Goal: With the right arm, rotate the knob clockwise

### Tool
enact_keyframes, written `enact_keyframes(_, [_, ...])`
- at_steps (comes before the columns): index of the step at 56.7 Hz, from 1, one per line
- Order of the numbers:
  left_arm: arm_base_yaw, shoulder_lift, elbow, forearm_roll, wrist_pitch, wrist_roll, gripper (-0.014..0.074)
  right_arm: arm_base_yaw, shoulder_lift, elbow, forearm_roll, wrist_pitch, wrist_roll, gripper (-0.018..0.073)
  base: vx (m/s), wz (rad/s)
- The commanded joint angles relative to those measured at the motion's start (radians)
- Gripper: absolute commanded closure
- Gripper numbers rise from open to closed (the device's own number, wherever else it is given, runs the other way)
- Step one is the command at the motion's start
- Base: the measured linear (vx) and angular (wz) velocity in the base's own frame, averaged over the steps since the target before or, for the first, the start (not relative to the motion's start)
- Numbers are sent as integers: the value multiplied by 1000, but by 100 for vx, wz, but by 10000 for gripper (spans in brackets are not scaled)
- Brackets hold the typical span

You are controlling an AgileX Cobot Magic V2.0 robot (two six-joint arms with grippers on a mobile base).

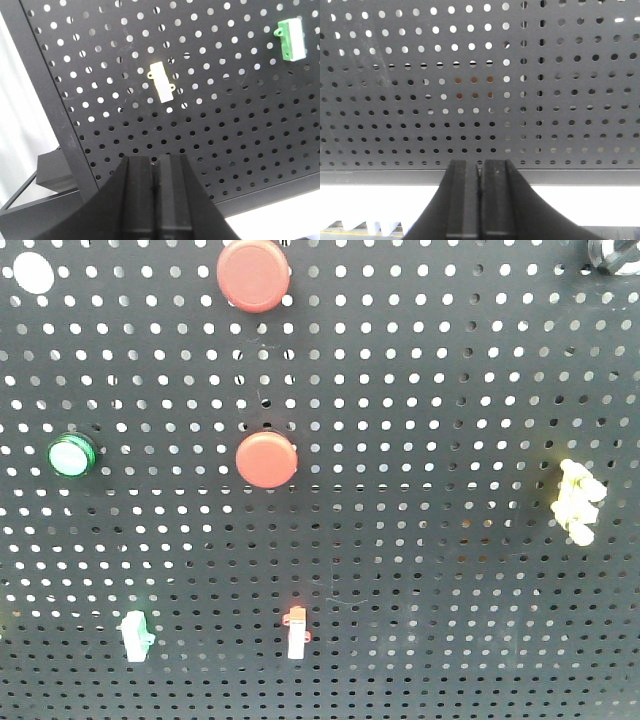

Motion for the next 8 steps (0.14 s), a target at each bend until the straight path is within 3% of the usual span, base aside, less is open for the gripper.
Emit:
enact_keyframes(1, [-8,-17,33,-5,-76,-4,603,-7,-14,8,-1,-79,-4,567,0,0])
enact_keyframes(8, [-8,-17,33,-5,-76,-4,603,-7,-14,8,-1,-79,-4,567,0,0])
